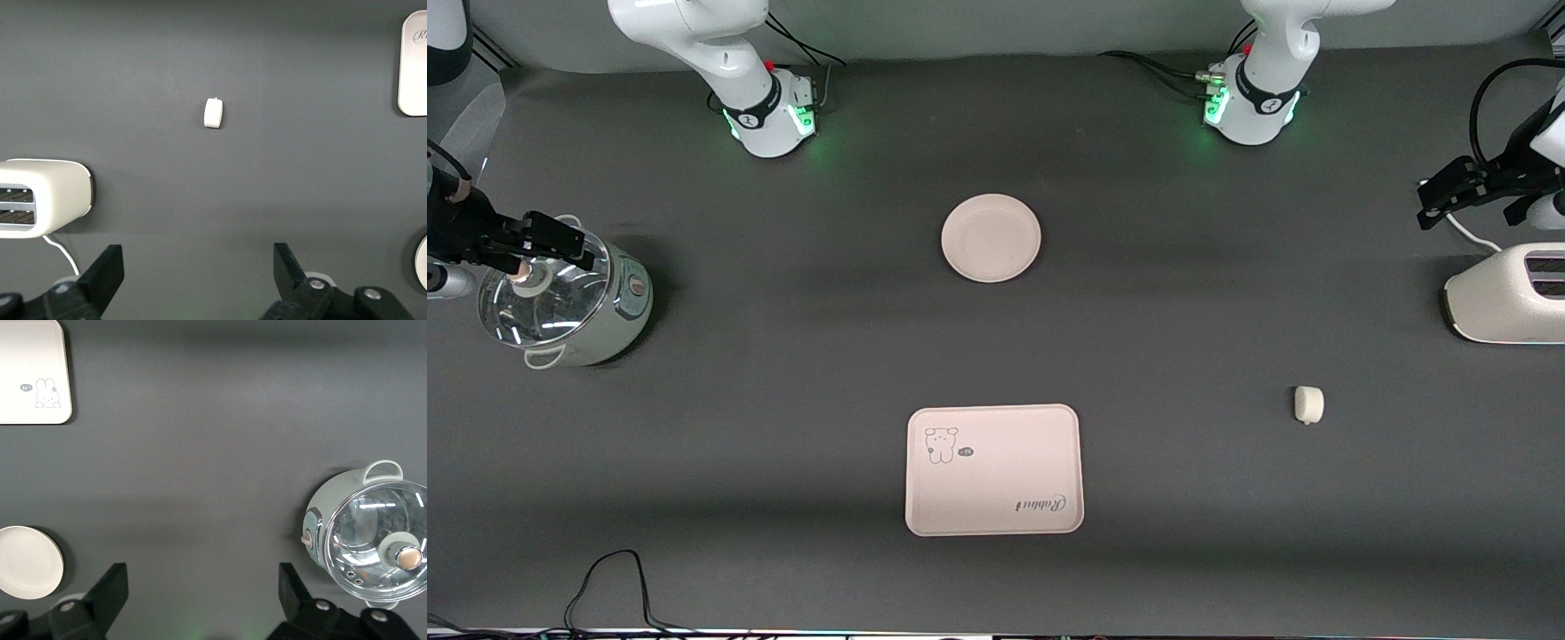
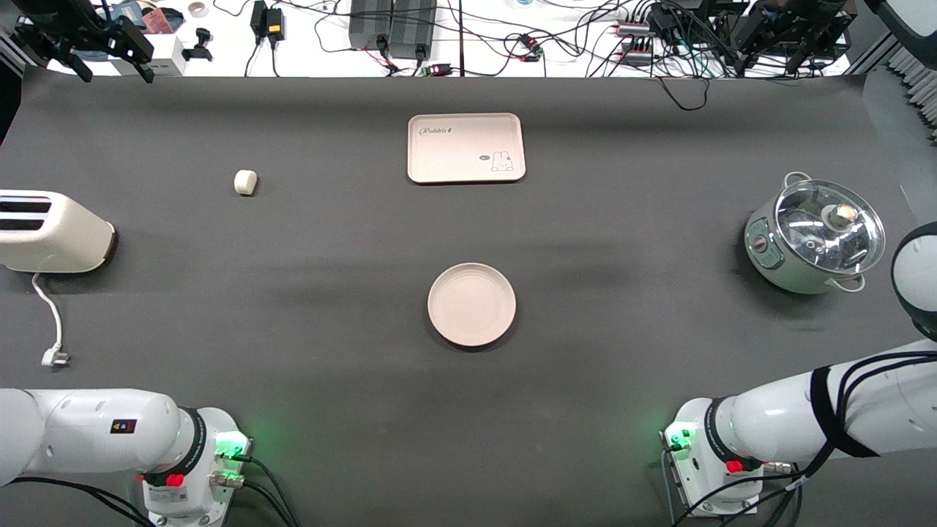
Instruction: Place bun in plate and plate on tray
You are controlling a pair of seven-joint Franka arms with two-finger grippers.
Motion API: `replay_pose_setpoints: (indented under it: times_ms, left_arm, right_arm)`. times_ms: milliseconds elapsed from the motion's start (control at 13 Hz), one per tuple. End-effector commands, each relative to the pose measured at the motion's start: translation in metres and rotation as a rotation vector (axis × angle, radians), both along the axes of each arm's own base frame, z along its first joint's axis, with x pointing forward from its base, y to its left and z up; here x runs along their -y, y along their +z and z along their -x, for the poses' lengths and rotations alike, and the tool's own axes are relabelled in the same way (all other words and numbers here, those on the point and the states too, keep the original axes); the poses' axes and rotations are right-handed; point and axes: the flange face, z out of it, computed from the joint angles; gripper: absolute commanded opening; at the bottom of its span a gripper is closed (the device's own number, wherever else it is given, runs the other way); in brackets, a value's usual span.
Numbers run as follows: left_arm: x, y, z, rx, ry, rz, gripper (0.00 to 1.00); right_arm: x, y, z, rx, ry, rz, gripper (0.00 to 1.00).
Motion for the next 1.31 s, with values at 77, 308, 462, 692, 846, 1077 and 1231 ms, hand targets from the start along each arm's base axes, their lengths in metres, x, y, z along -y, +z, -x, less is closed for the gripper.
replay_pose_setpoints:
  times_ms: [77, 308, 462, 692, 846, 1077, 1231]
  left_arm:
    - [0.005, 0.010, -0.005, 0.009, -0.021, -0.002, 1.00]
    - [0.005, -0.024, -0.036, 0.010, -0.024, -0.002, 1.00]
    - [0.003, -0.072, -0.071, 0.001, -0.024, 0.000, 1.00]
    - [-0.002, -0.166, -0.120, -0.013, -0.029, 0.001, 1.00]
    - [-0.003, -0.241, -0.145, -0.009, -0.048, -0.009, 1.00]
    - [-0.022, -0.335, -0.158, -0.040, -0.070, -0.007, 1.00]
    - [-0.023, -0.383, -0.155, -0.041, -0.103, -0.004, 1.00]
  right_arm:
    - [0.002, 0.006, 0.004, 0.002, 0.015, -0.002, 1.00]
    - [0.002, 0.007, 0.005, 0.004, 0.015, -0.004, 1.00]
    - [0.003, 0.007, 0.005, 0.004, 0.012, -0.002, 1.00]
    - [0.003, 0.007, 0.005, 0.004, 0.013, -0.004, 1.00]
    - [0.002, 0.006, 0.005, 0.002, 0.015, -0.002, 1.00]
    - [-0.002, 0.003, 0.003, -0.002, 0.019, -0.003, 1.00]
    - [-0.013, -0.003, -0.002, -0.004, 0.033, -0.004, 1.00]
